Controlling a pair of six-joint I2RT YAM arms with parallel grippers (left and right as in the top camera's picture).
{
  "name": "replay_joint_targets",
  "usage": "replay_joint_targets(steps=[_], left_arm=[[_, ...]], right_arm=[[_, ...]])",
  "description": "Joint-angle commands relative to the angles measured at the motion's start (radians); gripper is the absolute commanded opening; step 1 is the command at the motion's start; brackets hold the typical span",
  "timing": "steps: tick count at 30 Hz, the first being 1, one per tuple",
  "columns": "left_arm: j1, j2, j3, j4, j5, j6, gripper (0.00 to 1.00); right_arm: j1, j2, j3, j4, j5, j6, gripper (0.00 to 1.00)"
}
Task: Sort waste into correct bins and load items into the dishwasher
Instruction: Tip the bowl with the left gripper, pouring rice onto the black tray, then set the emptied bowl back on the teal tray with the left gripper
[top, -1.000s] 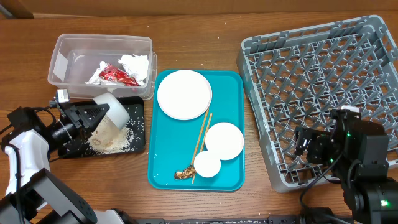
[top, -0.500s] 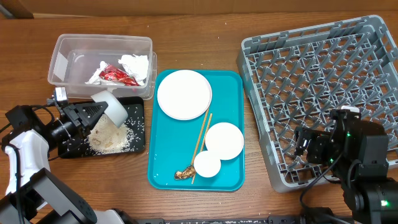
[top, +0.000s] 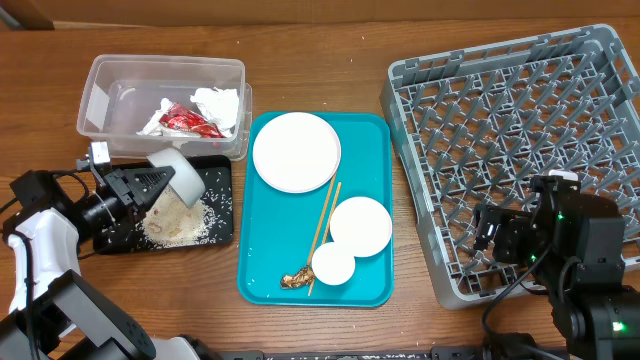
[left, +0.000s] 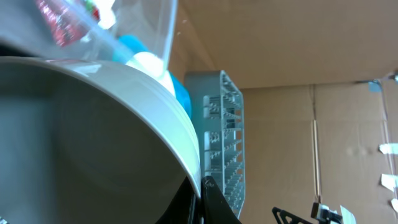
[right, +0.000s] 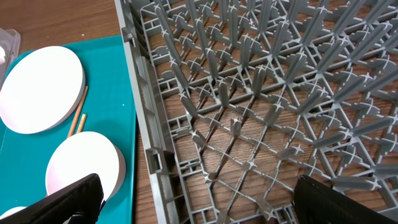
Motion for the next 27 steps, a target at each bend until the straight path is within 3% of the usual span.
replay_joint_targets(steps=[1, 4, 12, 18, 27], left_arm=[[-0.016, -0.007, -0.003, -0.029, -0.051, 0.035, 0.04], [-0.042, -0.048, -0.002, -0.06, -0.084, 0.058, 0.04], [-0.222, -0.279, 0.019, -0.096, -0.377, 0.01, 0.04], [-0.559, -0.378, 0.022, -0.037, -0.771, -0.153, 0.04], [-1.029, -0.23, 0.022, -0.003, -1.119, -0.237, 0.04]], right_arm=[[0.002, -0.008, 0.028, 0.005, 0.006, -0.006, 1.0], [0.002, -0.008, 0.028, 0.005, 0.006, -0.006, 1.0], [0.002, -0.008, 0.028, 0.005, 0.006, -0.006, 1.0], [0.002, -0.008, 0.028, 0.005, 0.006, -0.006, 1.0], [0.002, -0.008, 0.028, 0.005, 0.006, -0.006, 1.0]])
